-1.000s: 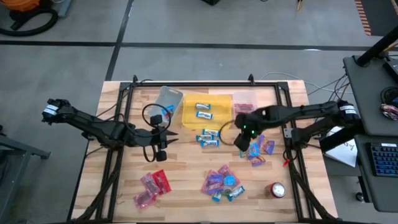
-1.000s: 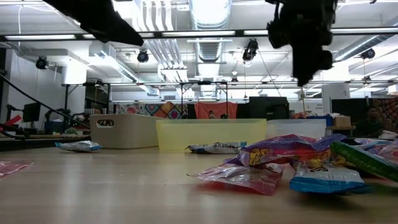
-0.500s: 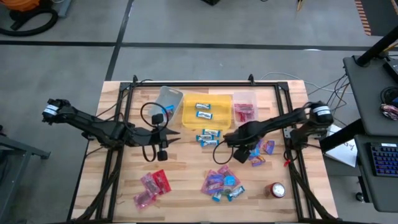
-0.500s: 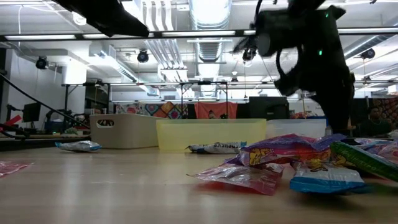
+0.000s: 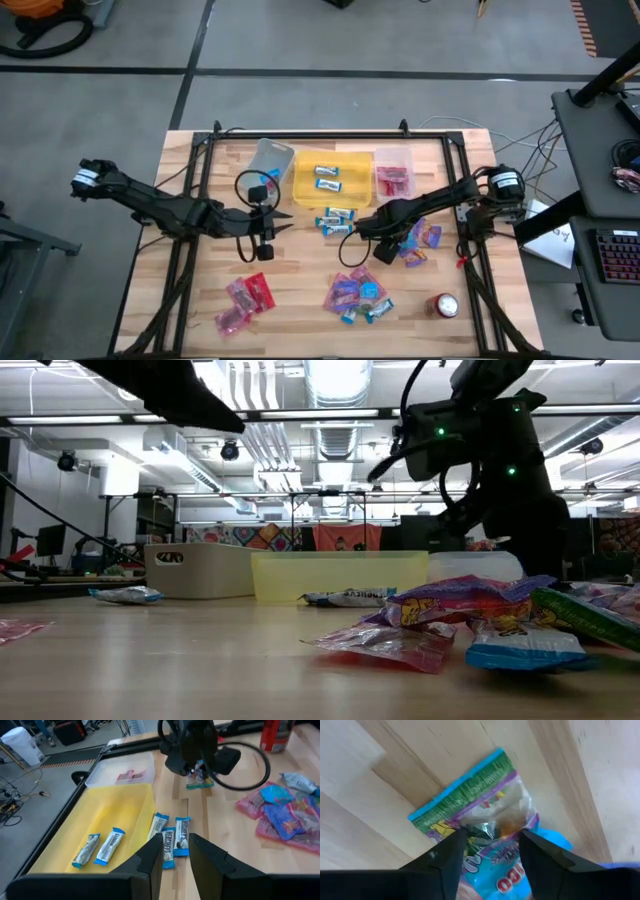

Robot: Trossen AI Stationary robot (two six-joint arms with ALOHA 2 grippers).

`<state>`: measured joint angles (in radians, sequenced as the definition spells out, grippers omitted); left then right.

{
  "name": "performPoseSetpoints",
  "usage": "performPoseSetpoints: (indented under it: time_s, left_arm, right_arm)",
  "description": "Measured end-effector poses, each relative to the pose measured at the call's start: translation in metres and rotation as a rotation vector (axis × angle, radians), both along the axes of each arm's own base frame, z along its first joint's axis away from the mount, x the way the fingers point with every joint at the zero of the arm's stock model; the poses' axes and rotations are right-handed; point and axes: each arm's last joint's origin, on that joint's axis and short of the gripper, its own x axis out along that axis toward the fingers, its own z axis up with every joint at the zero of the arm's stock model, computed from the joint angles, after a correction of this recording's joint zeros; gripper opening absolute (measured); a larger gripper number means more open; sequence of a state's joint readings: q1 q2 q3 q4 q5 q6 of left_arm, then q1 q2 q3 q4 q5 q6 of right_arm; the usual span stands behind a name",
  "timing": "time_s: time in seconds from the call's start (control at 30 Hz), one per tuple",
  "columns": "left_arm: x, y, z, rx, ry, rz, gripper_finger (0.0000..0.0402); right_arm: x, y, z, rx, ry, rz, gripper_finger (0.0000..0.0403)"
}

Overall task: Sort candy
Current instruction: Put the blue candy into the gray bin

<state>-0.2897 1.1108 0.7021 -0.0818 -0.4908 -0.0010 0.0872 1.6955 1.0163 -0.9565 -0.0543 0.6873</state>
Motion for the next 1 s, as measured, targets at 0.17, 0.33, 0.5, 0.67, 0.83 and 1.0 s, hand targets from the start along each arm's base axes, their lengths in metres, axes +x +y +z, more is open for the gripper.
performPoseSetpoints:
  time_s: [0.17,0.33,0.5,0.67,0.83,1.0]
  left_arm:
    - [0.007,-0.002,-0.008,0.007,0.025,0.0,0.0077]
    - [0.011,-0.003,-0.013,0.015,0.043,-0.002,0.0077]
    - [0.012,-0.004,-0.015,0.017,0.047,-0.002,0.0077]
    - [0.012,-0.004,-0.014,0.009,0.036,-0.001,0.0077]
    - [0.019,-0.006,-0.012,-0.017,-0.029,0.001,0.0077]
    - [0.03,-0.008,-0.014,-0.036,-0.092,0.002,0.0079]
  right_arm:
    - [0.003,0.0,-0.001,0.0,-0.026,0.0,0.0114]
    - [0.004,0.0,-0.005,0.003,-0.053,0.008,0.0041]
    - [0.004,0.0,0.002,-0.002,-0.093,0.012,0.0012]
    - [-0.001,0.003,0.03,-0.017,-0.202,0.026,0.0009]
    - [-0.009,0.007,0.06,-0.111,-0.362,0.053,0.0009]
    - [-0.004,0.018,0.087,-0.29,-0.631,0.153,0.0009]
